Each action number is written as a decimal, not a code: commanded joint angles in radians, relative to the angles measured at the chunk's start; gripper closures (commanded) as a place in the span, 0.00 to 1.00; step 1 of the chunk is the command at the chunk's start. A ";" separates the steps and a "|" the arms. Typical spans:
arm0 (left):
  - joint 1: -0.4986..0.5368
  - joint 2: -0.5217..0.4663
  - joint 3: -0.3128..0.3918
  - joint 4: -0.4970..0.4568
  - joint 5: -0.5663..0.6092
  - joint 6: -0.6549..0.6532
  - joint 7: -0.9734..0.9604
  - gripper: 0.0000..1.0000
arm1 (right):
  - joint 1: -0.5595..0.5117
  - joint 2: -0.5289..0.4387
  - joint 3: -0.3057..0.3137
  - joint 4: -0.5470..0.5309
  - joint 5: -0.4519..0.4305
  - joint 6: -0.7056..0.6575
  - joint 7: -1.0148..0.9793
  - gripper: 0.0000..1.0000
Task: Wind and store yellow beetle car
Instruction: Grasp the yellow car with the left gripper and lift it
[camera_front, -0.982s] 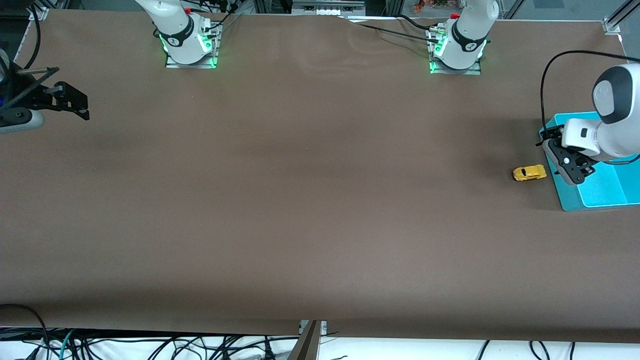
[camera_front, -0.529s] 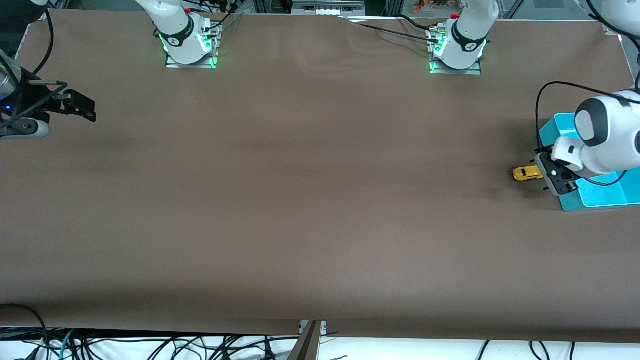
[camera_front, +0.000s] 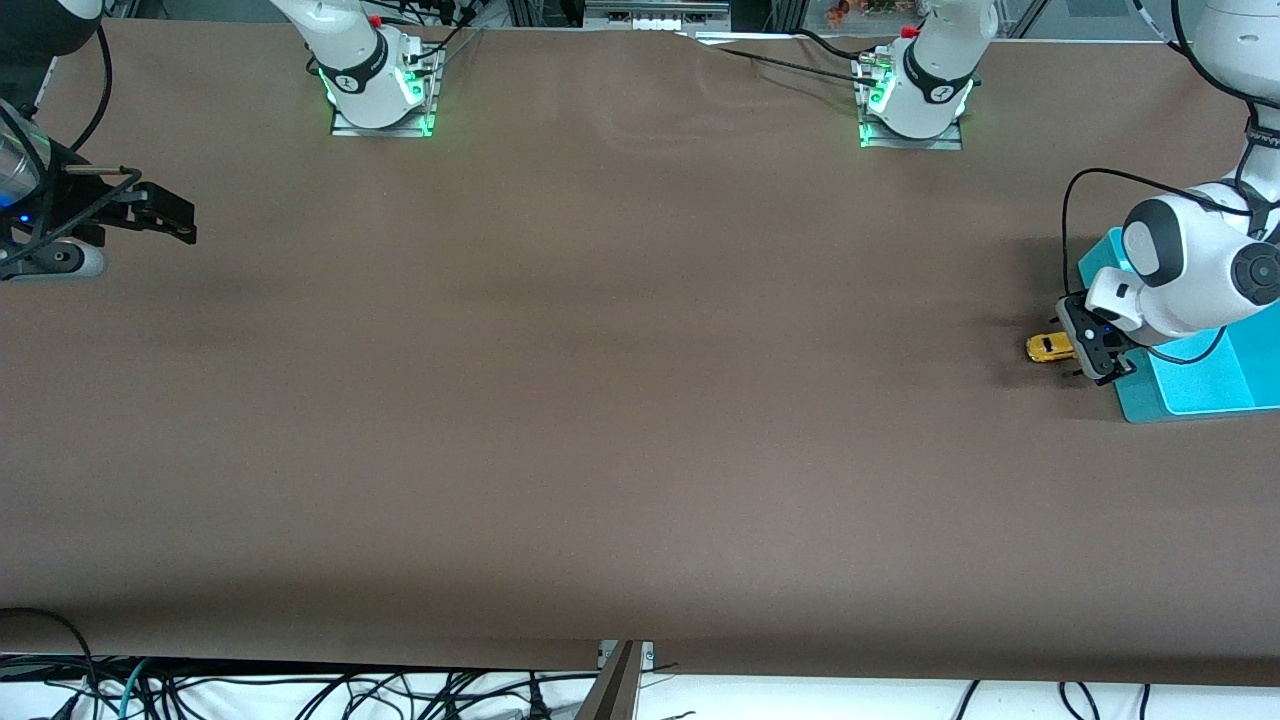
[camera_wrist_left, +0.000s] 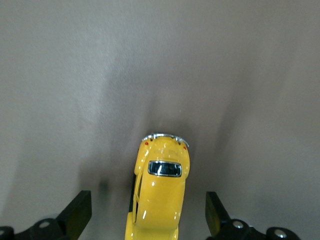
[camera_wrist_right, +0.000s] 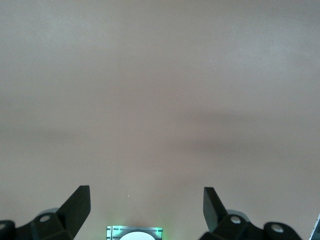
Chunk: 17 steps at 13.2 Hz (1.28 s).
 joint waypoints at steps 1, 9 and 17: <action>0.015 0.005 -0.012 -0.013 0.025 0.022 0.039 0.17 | 0.004 -0.006 -0.040 -0.010 0.030 -0.006 0.006 0.00; 0.006 -0.099 -0.041 0.010 0.015 -0.139 0.070 0.85 | 0.014 -0.006 -0.100 -0.022 0.045 0.000 -0.052 0.00; 0.073 -0.201 -0.085 0.200 0.069 -0.603 0.125 0.84 | 0.029 -0.001 -0.129 -0.018 0.081 -0.010 -0.034 0.00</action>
